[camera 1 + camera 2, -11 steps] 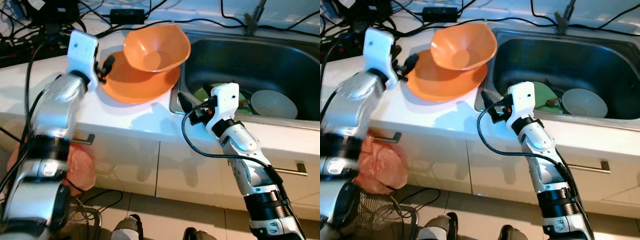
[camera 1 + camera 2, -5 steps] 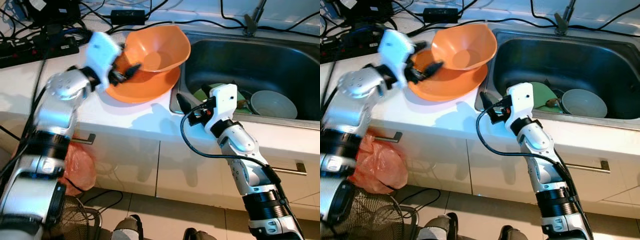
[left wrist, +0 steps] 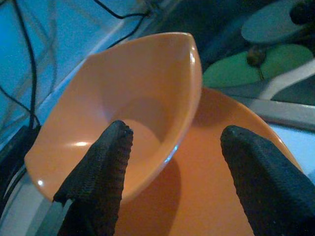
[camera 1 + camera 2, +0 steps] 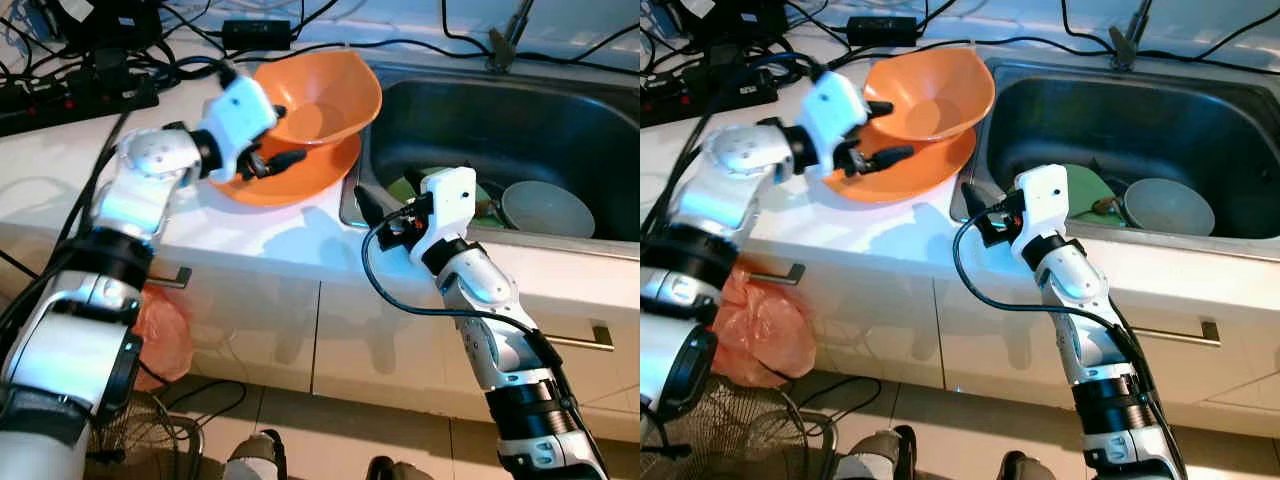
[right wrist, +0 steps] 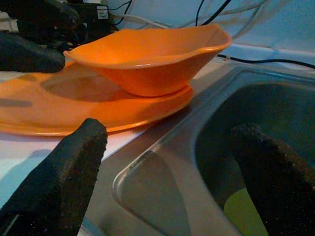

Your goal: Kitchen organization

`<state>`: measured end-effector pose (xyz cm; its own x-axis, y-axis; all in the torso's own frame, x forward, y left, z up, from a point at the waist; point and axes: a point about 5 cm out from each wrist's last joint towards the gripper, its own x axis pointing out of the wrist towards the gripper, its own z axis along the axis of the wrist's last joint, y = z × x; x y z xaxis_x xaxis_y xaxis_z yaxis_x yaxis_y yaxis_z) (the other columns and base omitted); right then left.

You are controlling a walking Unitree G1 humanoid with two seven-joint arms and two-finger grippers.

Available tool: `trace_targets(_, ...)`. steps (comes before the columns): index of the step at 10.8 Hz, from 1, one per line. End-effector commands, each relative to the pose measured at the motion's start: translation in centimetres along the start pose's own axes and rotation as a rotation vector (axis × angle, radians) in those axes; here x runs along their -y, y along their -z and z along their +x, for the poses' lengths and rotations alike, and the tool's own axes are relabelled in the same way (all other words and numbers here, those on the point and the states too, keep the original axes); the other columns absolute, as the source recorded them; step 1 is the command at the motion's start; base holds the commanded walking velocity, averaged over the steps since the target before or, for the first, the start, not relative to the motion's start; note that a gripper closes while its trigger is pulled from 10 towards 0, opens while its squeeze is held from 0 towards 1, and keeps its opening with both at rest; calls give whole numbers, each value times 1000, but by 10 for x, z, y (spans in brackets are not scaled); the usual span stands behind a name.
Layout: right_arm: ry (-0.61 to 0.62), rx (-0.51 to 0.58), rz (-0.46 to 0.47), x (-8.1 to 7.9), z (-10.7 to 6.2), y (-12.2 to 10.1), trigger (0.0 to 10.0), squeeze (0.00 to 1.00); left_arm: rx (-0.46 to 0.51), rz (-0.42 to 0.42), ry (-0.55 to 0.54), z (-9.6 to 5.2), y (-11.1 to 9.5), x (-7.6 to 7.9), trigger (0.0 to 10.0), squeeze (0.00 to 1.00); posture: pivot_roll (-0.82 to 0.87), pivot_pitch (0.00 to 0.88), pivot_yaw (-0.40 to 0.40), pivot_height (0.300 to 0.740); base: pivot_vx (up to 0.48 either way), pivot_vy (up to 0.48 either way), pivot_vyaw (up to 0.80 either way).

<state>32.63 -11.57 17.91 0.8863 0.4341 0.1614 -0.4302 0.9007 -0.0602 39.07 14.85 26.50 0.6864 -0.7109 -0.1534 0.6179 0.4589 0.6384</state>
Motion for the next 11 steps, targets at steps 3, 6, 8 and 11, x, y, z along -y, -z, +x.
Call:
trace_targets(3,14,18,-10,3,1,-4,10000,0,-68,148,59,13,-2,5,10000,0,180,115,36,740,0,0,0)
trace_targets(6,14,19,-9,2,1,-4,10000,0,-100,182,44,17,0,7,10000,0,177,114,37,740,0,0,0)
trace_targets(8,14,19,-9,2,1,-4,10000,0,-100,182,44,17,0,7,10000,0,177,114,37,740,0,0,0)
trace_targets(11,14,19,-9,2,1,-4,10000,0,-100,182,44,17,0,7,10000,0,177,114,37,740,0,0,0)
